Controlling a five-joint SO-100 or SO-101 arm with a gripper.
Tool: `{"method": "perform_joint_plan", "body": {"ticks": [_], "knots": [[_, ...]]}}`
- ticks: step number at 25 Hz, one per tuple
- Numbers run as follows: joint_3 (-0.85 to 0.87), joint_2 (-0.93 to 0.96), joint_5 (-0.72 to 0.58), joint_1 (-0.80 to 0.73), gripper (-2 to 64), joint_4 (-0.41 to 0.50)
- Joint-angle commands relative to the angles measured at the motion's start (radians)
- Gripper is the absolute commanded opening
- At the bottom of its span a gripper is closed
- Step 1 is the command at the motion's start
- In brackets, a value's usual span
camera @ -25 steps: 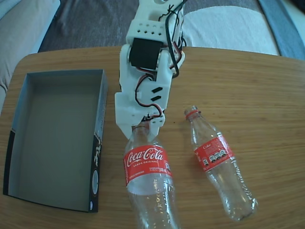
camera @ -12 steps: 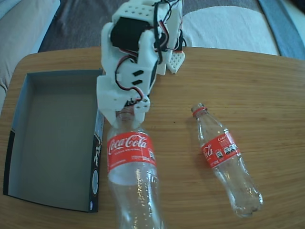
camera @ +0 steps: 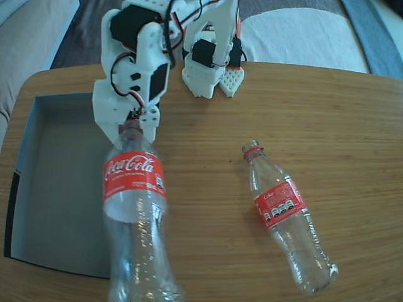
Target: Grasp the bottles and put them in the box.
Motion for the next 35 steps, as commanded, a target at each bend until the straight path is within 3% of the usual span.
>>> {"method": "perform_joint_plan", "body": {"ticks": [1,14,23,29,35], "knots": [[-0.051,0.026,-0.052,0.048,-0.3,0.003],[-0.048,0.008,-0.275,0.342,-0.3,-0.009],[0.025,0.014,-0.313,0.451,-0.3,-0.014],[0.169,0.023,-0.313,0.471,-0.3,-0.181],[0.238,0.021,-0.313,0.466,-0.3,-0.253]]}}
